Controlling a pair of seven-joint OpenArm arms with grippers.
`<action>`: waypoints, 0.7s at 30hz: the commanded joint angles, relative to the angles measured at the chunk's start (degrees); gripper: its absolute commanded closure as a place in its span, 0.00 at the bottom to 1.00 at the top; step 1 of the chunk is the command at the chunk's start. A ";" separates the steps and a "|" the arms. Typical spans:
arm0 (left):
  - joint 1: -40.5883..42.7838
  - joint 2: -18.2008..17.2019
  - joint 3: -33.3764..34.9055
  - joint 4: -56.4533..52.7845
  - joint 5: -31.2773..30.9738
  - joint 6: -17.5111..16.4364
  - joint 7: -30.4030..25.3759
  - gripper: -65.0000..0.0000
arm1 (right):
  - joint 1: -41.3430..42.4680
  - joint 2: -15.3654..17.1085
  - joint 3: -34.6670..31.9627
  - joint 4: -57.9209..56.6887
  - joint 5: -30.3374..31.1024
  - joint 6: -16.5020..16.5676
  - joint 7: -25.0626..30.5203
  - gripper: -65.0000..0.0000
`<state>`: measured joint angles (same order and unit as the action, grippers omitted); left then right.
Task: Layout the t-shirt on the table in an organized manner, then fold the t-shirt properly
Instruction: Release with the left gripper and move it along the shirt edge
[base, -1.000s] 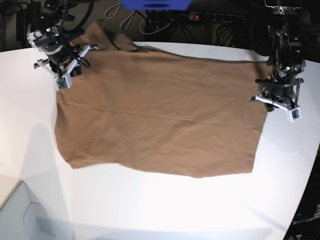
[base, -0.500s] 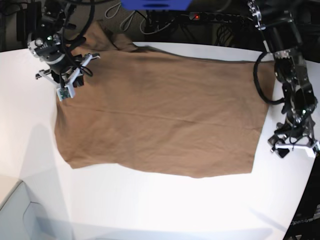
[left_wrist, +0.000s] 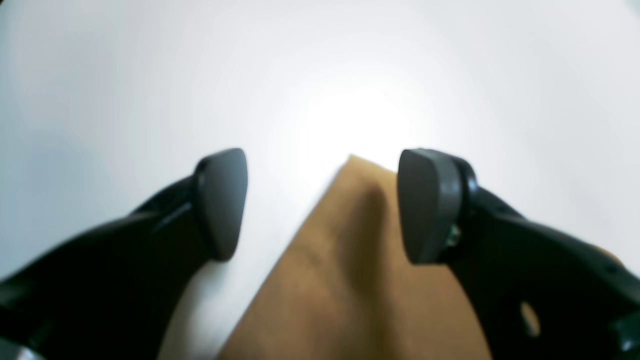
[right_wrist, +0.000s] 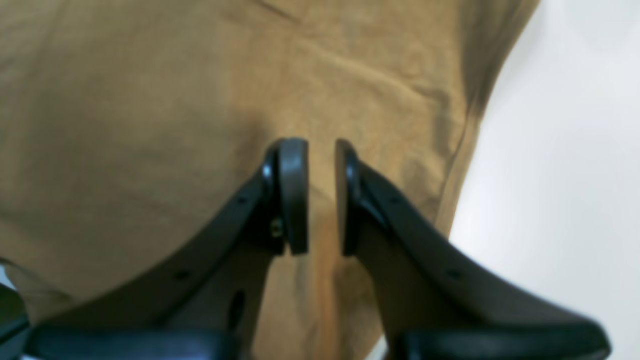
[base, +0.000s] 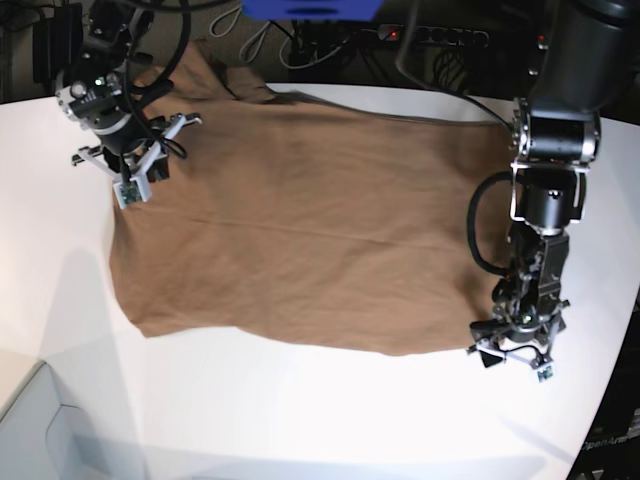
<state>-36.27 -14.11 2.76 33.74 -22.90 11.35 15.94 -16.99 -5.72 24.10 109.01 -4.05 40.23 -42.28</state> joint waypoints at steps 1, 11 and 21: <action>-2.72 -0.62 1.24 -1.25 0.17 0.21 -2.89 0.32 | 0.25 0.13 0.12 1.01 0.58 -0.23 1.10 0.87; -3.77 1.05 10.73 -8.29 0.17 0.21 -13.70 0.32 | 0.07 0.13 0.12 1.01 0.49 -0.23 1.10 0.87; -3.51 2.64 12.58 -15.05 -0.36 0.21 -18.10 0.32 | -0.11 0.92 0.12 1.01 0.49 -0.23 1.10 0.87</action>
<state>-38.04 -11.22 15.22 18.31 -23.62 11.25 -1.85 -17.21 -5.21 24.21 109.01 -4.10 40.23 -42.35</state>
